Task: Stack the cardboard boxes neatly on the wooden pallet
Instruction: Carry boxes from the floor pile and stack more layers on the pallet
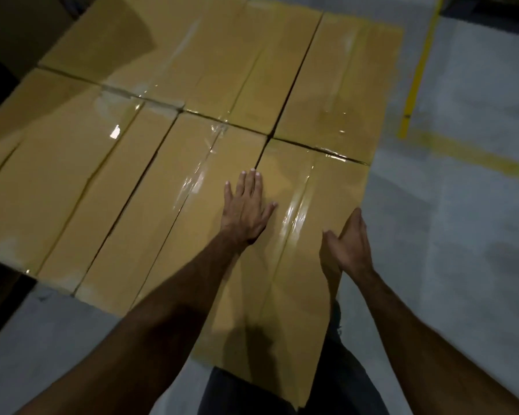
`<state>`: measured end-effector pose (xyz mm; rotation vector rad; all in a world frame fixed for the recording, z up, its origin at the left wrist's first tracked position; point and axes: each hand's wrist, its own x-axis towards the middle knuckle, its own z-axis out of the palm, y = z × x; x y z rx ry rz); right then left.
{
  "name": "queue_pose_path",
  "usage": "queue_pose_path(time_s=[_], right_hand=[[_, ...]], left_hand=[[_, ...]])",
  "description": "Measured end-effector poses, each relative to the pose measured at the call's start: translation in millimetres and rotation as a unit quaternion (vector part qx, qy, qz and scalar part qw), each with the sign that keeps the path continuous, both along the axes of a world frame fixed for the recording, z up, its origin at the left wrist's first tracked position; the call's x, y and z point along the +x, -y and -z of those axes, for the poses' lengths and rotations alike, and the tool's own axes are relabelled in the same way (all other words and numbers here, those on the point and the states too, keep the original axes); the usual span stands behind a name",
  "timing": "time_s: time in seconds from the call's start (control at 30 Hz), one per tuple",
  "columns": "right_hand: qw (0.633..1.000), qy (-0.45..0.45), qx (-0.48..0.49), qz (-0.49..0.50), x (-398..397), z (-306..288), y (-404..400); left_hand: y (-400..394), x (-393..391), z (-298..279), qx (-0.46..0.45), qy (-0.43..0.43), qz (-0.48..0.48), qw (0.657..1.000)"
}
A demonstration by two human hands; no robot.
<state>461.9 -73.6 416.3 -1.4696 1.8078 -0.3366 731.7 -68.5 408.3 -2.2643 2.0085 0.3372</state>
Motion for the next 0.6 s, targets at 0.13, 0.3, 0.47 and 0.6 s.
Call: queue_pose_path(time_s=[0.13,0.3,0.47,0.6], right_hand=[[0.996,0.052,0.004,0.067,5,5,24],[0.991,0.091,-0.008,0.096,6,16,30],[0.989,0.106,-0.011,0.100,10,17,30],[0.988,0.114,-0.014,0.104,12,20,28]], left_hand=[[36,-6,7,-0.022,0.002,0.001,1.000],[42,-7,16,-0.045,0.008,-0.004,0.999],[44,-7,16,-0.048,0.010,-0.002,0.999],[44,-9,17,-0.047,0.023,-0.006,0.999]])
